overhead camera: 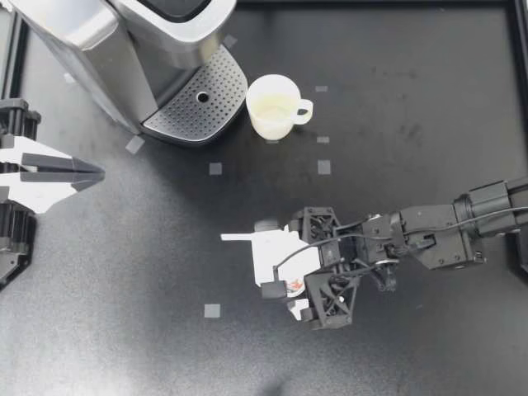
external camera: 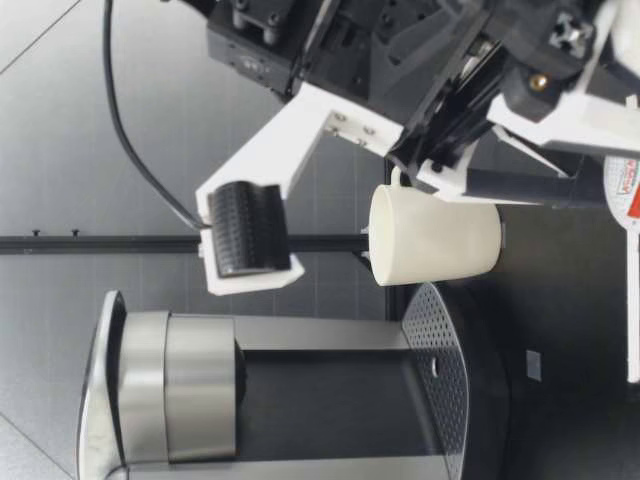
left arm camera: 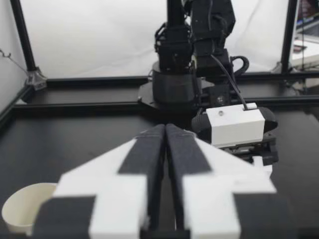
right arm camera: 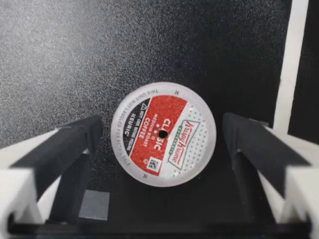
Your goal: Place the coffee capsule inside the capsule container, then place the cup onto the center of the cup tray.
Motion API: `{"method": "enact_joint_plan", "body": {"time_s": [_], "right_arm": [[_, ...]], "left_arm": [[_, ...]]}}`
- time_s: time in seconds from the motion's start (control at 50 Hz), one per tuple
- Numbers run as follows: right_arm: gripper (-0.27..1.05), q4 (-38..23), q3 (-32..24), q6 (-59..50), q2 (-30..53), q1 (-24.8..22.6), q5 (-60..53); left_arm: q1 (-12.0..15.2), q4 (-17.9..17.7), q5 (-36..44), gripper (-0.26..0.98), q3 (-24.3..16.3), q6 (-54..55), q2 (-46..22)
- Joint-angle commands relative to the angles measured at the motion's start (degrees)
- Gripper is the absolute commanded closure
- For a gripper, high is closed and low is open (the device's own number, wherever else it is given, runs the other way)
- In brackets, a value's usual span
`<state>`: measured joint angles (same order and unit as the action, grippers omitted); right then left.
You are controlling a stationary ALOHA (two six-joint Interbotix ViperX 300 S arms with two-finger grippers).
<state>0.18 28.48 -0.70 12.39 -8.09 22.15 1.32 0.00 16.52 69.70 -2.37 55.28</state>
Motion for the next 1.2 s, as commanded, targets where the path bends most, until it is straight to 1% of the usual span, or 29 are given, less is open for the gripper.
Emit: {"method": "enact_joint_plan", "body": {"time_s": [0.0, 0.2, 0.4, 0.48, 0.76, 0.86, 0.96, 1.02, 1.1, 1.18], "right_arm": [[-0.1, -0.09, -1.32, -0.09, -0.88, 0.09, -0.35], [0.03, -0.09, -1.58, 0.0, -0.7, 0.26, -0.35], [0.23, -0.09, -1.85, 0.18, -0.79, 0.44, -0.26], [0.28, -0.09, -1.85, 0.18, -1.14, 0.44, -0.26], [0.3, 0.09, -1.76, -0.62, -3.96, 0.53, 0.09], [0.3, 0.53, -1.76, -1.14, -5.36, 0.44, 0.09], [0.3, 0.79, -1.76, -2.9, -6.68, 0.44, 0.18], [0.3, 0.79, -1.67, -4.31, -7.12, 0.44, 0.26], [0.3, 0.7, -1.23, -5.8, -7.47, 0.44, 0.62], [0.3, 0.62, -0.44, -6.42, -7.47, 0.44, 0.7]], "left_arm": [[0.09, 0.09, 0.26, 0.61, -0.7, 0.09, -0.18], [0.0, 0.18, 0.26, 0.61, -0.7, 0.09, -0.18], [0.09, 0.18, 0.26, 0.61, -0.7, 0.09, -0.26], [0.09, 0.09, 0.26, 0.61, -0.79, 0.09, -0.18], [0.09, 0.18, 0.26, 0.61, -1.23, 0.35, -0.53], [1.14, -0.26, 0.26, 0.61, -2.2, 0.79, -1.85], [3.43, -1.93, -0.18, 0.61, -4.66, 0.97, -5.1], [5.27, -3.52, -3.25, 0.61, -7.47, 0.97, -8.09], [6.5, -3.87, -11.34, 0.61, -12.3, 0.88, -11.51], [6.86, -3.69, -22.68, 0.61, -18.98, 0.79, -14.85]]}}
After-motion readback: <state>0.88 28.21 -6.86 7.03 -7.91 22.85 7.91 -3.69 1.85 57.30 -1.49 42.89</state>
